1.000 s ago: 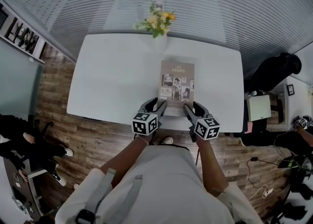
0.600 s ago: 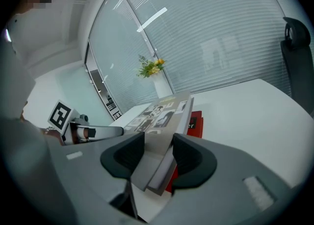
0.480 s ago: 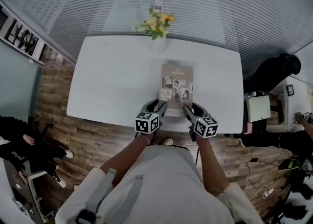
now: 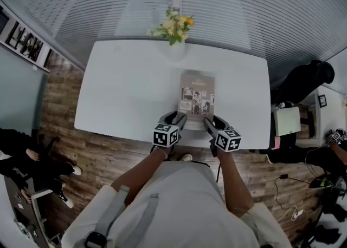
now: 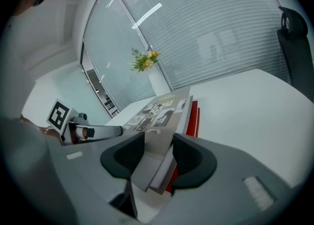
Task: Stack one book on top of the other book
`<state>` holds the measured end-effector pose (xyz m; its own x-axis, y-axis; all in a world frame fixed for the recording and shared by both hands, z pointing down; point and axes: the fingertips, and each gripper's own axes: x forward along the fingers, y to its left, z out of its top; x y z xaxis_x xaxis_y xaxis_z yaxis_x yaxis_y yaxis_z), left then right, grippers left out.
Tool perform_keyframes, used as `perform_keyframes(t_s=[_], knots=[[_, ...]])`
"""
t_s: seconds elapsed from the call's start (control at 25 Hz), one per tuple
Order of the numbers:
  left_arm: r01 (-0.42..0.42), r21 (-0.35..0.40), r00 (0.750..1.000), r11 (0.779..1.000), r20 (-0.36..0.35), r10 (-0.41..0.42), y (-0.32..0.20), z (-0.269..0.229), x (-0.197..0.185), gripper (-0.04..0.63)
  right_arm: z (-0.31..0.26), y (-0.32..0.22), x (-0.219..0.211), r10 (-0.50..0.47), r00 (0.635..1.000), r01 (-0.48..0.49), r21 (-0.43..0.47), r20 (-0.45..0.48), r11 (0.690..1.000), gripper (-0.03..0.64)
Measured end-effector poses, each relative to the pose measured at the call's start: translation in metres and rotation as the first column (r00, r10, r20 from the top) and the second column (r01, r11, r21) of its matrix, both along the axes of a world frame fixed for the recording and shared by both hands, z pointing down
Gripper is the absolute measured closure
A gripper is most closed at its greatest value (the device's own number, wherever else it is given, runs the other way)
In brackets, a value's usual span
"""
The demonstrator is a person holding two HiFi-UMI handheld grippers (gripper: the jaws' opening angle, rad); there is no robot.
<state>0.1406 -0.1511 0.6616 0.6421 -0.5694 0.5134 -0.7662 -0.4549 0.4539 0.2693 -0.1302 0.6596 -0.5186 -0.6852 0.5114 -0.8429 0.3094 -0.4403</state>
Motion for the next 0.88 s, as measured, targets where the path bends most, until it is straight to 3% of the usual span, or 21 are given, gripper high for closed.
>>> perform_keyframes(t_s=[0.88], knots=[[-0.032, -0.027, 0.998, 0.999, 0.049, 0.033, 0.002, 0.022, 0.004, 0.399, 0.025, 0.001, 0.005, 0.022, 1.0, -0.022, -0.037, 0.008, 0.999, 0.442]])
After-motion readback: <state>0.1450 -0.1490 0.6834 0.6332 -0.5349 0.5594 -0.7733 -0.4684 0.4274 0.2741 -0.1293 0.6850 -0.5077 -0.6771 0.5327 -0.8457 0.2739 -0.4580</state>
